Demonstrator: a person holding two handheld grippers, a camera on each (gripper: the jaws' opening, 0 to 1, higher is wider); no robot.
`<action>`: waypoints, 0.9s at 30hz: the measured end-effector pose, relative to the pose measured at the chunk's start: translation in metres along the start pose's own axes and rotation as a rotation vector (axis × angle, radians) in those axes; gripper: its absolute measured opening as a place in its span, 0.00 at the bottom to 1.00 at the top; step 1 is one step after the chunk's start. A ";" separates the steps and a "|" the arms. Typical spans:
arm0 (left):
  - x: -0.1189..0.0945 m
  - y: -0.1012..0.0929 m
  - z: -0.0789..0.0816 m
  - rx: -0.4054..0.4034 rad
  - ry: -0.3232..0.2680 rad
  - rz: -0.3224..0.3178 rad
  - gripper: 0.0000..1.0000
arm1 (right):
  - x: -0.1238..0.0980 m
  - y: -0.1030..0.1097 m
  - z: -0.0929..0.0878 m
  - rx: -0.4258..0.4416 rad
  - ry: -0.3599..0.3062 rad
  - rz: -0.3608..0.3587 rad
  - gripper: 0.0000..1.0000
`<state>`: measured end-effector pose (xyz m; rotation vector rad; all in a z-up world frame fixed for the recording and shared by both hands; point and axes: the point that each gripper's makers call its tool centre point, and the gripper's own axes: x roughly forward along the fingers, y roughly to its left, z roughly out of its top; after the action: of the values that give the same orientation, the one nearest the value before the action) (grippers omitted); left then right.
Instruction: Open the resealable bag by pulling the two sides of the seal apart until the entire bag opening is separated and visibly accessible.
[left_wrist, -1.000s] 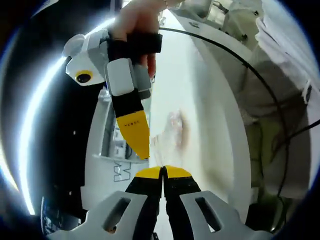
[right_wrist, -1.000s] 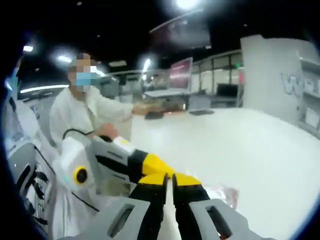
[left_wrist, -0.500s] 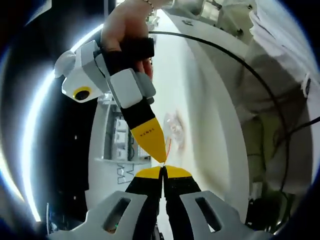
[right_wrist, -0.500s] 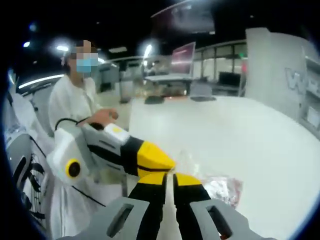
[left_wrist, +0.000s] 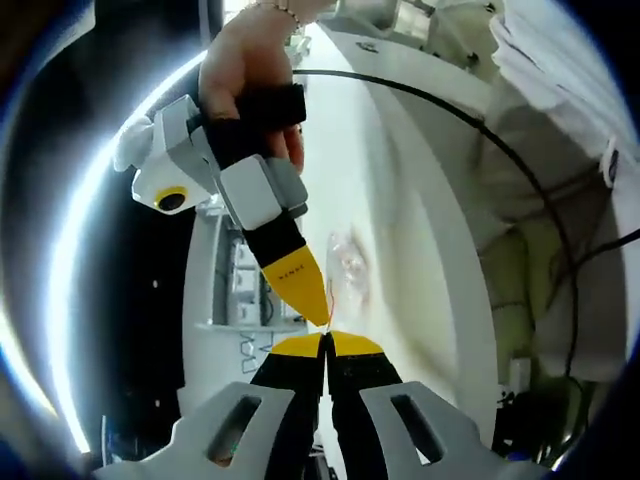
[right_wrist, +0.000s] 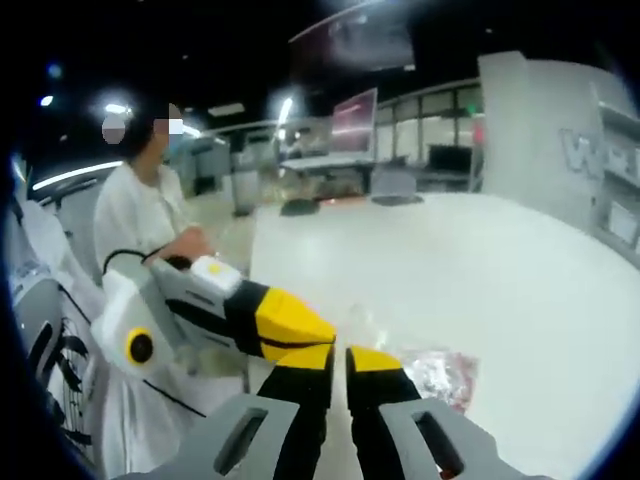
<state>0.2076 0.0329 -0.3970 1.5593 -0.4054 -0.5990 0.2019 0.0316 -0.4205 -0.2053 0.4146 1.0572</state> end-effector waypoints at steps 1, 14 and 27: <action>0.001 -0.001 -0.001 0.001 0.004 -0.006 0.01 | 0.000 0.001 0.000 -0.001 -0.002 0.001 0.02; -0.002 0.000 -0.005 0.017 0.028 -0.004 0.01 | 0.003 -0.002 -0.003 0.008 0.011 0.001 0.01; -0.002 -0.001 -0.006 0.060 0.042 -0.020 0.01 | 0.005 -0.004 -0.002 0.025 0.007 0.013 0.01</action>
<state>0.2094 0.0386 -0.3975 1.6322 -0.3790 -0.5730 0.2068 0.0332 -0.4247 -0.1846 0.4361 1.0638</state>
